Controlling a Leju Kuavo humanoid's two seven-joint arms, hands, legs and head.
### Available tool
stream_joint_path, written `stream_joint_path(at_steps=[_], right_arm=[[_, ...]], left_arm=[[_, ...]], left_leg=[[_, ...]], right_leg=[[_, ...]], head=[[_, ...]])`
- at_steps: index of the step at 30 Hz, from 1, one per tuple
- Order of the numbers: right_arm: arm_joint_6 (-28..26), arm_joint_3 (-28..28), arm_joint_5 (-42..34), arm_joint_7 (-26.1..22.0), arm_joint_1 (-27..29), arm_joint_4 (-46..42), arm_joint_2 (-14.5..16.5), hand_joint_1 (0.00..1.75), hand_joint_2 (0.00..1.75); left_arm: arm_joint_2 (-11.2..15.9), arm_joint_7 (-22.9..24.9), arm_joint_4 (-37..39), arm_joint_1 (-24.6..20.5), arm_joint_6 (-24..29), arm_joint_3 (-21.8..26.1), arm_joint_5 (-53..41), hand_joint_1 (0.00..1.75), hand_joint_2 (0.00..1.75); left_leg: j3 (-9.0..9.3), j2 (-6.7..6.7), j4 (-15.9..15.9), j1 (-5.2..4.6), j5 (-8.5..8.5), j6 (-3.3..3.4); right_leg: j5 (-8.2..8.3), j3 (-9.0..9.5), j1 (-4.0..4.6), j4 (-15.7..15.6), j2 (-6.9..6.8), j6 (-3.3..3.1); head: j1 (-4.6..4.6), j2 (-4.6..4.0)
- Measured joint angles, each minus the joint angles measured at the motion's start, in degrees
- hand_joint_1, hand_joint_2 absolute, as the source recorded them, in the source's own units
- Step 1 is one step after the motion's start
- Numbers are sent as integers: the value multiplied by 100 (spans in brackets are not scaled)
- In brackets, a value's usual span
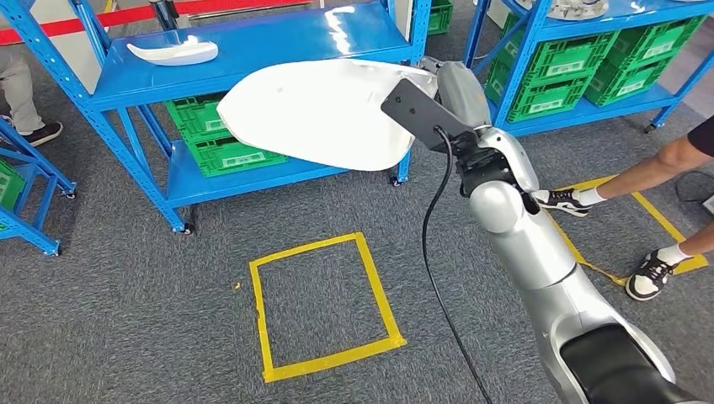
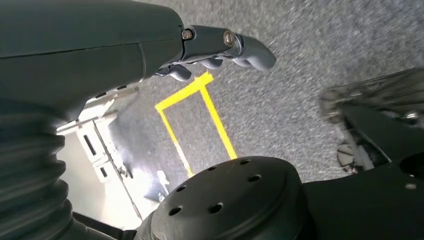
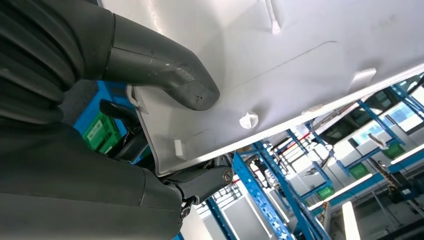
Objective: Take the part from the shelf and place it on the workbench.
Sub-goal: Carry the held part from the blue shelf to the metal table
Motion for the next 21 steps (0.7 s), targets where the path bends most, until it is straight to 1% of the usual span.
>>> stream_joint_path(at_steps=[1,2,3,4,5,6,7,8,9,10,11,12,13,14,15,16,17,18,19,20,21], right_arm=[[-23,-1,-23,-1,38,-14,-23,175,175],[-47,-3,-44,-2,81,-29,-47,175,175],[-74,-10,-61,-1,126,-48,-67,175,175],[-101,-23,-80,1,167,-68,-81,175,175],[-129,-43,-97,2,207,-90,-99,175,175],[-155,-62,-112,3,244,-112,-112,175,175],[-176,-77,-130,4,279,-128,-131,175,175],[-193,-87,-145,4,314,-140,-149,175,175],[-206,-91,-160,5,349,-144,-165,175,175],[-219,-93,-178,5,387,-146,-183,175,175],[-230,-97,-197,6,423,-146,-206,175,175],[-242,-105,-213,7,454,-146,-231,175,175],[-252,-116,-229,6,482,-145,-251,175,175],[-260,-128,-243,5,509,-143,-267,175,175],[-265,-138,-250,1,538,-139,-275,175,175],[-265,-144,-257,-4,567,-132,-280,175,175],[-262,-146,-264,-14,591,-120,-288,175,175],[-257,-147,-273,-25,605,-106,-297,175,175],[-252,-149,-282,-34,611,-93,-305,175,175],[-247,-151,-293,-44,609,-81,-311,175,175],[-246,-154,-300,-55,608,-73,-312,175,175]], left_arm=[[2,18,1,3,-1,21,6,0,175],[3,35,1,12,-1,36,-7,0,175],[6,58,1,25,-1,42,-40,0,175],[12,81,1,39,-1,42,-85,0,175],[20,98,1,56,-1,42,-138,0,175],[31,113,2,72,-1,42,-183,0,175],[42,129,2,87,-1,42,-225,0,175],[55,145,3,103,-1,41,-258,0,175],[64,162,5,121,-1,40,-287,0,175],[73,176,8,134,-1,38,-317,0,175],[84,187,10,144,-1,35,-340,0,175],[95,196,11,150,-1,32,-366,0,175],[108,201,11,151,-1,30,-384,0,175],[123,204,10,153,-1,28,-398,0,175],[134,204,10,154,-1,27,-406,0,175],[140,203,10,155,-1,26,-408,0,175],[144,196,10,155,-1,26,-409,0,175],[146,186,10,154,-1,25,-406,0,175],[146,175,10,151,-1,25,-402,0,175],[150,161,8,145,-1,25,-397,0,175],[151,149,7,135,-1,25,-390,0,175]], left_leg=[[39,1,167,3,14,-11],[165,2,149,6,134,-13],[384,2,-68,9,298,-4],[641,1,-421,9,375,16],[926,-3,-826,0,374,39],[1147,-8,-1173,-12,312,66],[1270,-14,-1398,-26,232,93],[1320,-19,-1503,-44,211,123],[1282,-21,-1536,-44,244,162],[1246,-13,-1548,-35,302,204],[1198,-6,-1561,-23,365,254],[1137,4,-1575,-5,434,295],[1078,14,-1572,2,498,325],[988,18,-1565,3,564,347],[900,25,-1555,3,626,351],[806,31,-1541,5,688,350],[707,36,-1519,9,748,341],[604,39,-1489,17,804,324],[505,40,-1453,28,856,301],[415,39,-1412,32,900,270],[344,36,-1373,32,941,235]], right_leg=[[55,-84,0,17,-2,6],[106,-170,-1,40,-3,15],[154,-254,-1,65,-2,28],[196,-324,-2,91,0,44],[237,-385,3,113,0,67],[279,-427,6,125,-3,93],[331,-453,7,125,-9,121],[387,-469,4,110,-15,152],[447,-481,6,88,-19,185],[459,-498,-1,83,-10,217],[366,-535,-4,142,4,247],[165,-599,-7,311,20,275],[-123,-683,-19,591,35,298],[-431,-782,-22,972,40,320],[-654,-861,-28,1359,42,341],[-745,-893,-35,1661,43,357],[-703,-858,-44,1819,44,369],[-551,-711,-57,1752,44,378],[-390,-472,-71,1504,44,386],[-335,-162,-81,1104,47,395],[-369,141,-77,664,57,378]], head=[[-2,0],[-1,0],[-2,0],[-2,0],[0,0],[2,0],[2,0],[4,0],[2,0],[-4,0],[0,0],[5,0],[10,0],[21,0],[22,0],[22,0],[23,0],[23,0],[23,0],[26,0],[26,0]])
